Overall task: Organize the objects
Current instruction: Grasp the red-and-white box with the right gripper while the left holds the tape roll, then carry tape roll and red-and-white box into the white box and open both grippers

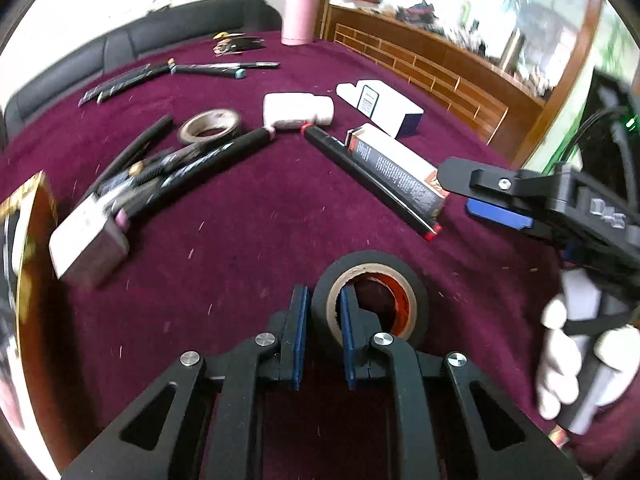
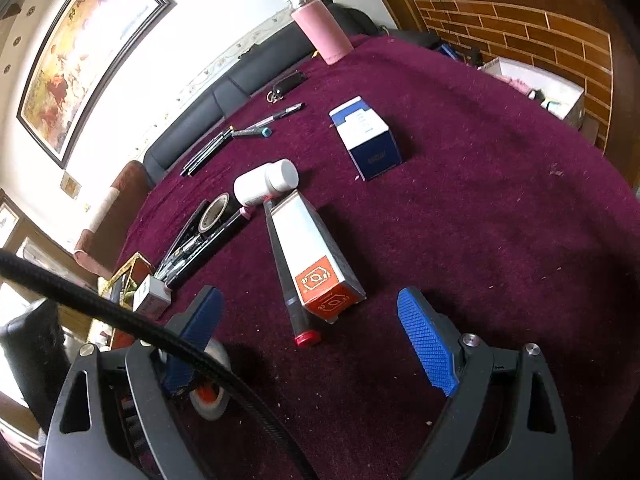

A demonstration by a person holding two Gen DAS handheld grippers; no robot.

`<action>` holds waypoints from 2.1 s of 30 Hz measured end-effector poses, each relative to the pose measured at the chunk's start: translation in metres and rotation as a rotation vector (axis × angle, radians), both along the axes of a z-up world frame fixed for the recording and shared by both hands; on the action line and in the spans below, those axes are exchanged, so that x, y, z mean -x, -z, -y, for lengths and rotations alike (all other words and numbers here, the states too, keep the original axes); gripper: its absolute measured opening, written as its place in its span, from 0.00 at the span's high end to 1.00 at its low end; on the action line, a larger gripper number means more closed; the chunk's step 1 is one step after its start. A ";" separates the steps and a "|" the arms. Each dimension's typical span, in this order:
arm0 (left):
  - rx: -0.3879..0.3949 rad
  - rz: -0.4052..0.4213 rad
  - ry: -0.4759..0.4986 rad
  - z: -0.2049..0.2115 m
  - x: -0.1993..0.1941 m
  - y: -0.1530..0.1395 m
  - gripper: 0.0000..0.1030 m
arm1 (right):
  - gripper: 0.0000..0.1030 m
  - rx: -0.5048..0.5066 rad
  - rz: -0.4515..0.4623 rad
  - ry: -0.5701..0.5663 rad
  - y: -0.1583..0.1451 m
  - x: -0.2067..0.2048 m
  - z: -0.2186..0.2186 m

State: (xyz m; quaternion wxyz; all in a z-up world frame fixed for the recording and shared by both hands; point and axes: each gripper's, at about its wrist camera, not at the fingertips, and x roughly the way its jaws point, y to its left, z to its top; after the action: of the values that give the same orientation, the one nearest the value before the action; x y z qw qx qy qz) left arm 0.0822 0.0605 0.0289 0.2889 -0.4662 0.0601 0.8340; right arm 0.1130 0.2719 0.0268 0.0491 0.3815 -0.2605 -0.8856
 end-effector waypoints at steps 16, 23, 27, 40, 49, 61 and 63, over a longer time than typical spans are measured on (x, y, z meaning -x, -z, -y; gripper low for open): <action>-0.170 0.014 -0.096 0.070 -0.034 -0.017 0.88 | 0.53 -0.343 0.187 -0.116 -0.001 0.072 0.029; -0.180 0.026 -0.119 0.080 -0.037 -0.013 0.88 | 0.74 -0.306 0.211 -0.097 -0.004 0.071 0.024; -0.195 0.021 -0.134 0.087 -0.040 -0.015 0.88 | 0.74 -0.257 0.172 -0.094 -0.022 0.056 0.021; -0.248 -0.033 -0.267 0.149 -0.056 -0.031 0.88 | 0.74 -0.106 0.104 -0.378 -0.055 0.025 0.129; -0.234 -0.043 -0.458 0.233 -0.050 -0.029 0.88 | 0.74 -0.049 0.098 -0.563 -0.058 0.034 0.233; -0.093 0.080 -0.492 0.263 0.014 0.000 0.88 | 0.74 -0.099 0.195 -0.585 -0.028 0.064 0.321; -0.076 0.107 -0.497 0.261 0.023 0.004 0.88 | 0.74 -0.121 0.203 -0.583 -0.025 0.065 0.326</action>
State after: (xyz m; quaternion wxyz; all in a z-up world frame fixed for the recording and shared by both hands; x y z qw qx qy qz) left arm 0.0594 -0.2004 0.0246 0.0952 -0.4988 -0.1030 0.8553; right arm 0.0485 -0.0541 0.0517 0.2517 0.5289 -0.0907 -0.8054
